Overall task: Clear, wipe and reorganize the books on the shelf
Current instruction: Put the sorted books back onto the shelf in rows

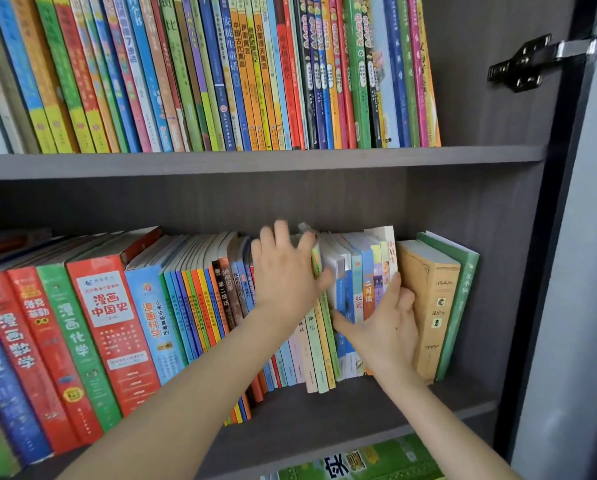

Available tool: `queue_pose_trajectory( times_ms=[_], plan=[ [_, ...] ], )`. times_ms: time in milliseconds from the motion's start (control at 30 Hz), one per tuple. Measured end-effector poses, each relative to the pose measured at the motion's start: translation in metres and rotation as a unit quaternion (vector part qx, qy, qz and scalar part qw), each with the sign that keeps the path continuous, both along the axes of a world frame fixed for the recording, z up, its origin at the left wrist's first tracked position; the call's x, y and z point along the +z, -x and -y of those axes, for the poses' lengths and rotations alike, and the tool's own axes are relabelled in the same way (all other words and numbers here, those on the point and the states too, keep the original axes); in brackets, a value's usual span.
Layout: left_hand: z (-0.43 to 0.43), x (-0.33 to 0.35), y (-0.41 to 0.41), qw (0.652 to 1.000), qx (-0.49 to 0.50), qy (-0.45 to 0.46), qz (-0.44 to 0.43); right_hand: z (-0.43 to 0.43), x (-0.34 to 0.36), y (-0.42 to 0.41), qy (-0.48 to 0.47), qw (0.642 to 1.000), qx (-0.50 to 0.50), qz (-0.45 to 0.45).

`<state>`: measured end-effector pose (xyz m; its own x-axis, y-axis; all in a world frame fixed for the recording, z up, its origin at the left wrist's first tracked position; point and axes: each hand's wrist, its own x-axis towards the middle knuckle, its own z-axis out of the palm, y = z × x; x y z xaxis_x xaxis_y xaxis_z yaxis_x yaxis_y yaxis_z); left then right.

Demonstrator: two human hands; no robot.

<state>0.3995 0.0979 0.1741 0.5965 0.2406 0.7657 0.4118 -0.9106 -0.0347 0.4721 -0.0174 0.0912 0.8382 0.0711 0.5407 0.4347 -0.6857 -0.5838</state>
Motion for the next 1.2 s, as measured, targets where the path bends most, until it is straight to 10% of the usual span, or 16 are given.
queue_pose_trajectory(
  times_ms=[167, 500, 1200],
  plan=[
    [-0.027, 0.019, 0.002, 0.961, -0.196, 0.044, -0.193, 0.024, -0.037, 0.02, 0.046, 0.998, 0.043, 0.002],
    [-0.021, 0.01, 0.015, 0.945, -0.172, -0.078, -0.265, 0.026, -0.053, 0.015, 0.065, 0.991, 0.11, -0.031],
    [-0.018, 0.008, -0.018, 0.983, -0.116, 0.01, -0.142, 0.01, -0.071, -0.017, 0.123, 0.984, 0.125, 0.032]
  ],
)
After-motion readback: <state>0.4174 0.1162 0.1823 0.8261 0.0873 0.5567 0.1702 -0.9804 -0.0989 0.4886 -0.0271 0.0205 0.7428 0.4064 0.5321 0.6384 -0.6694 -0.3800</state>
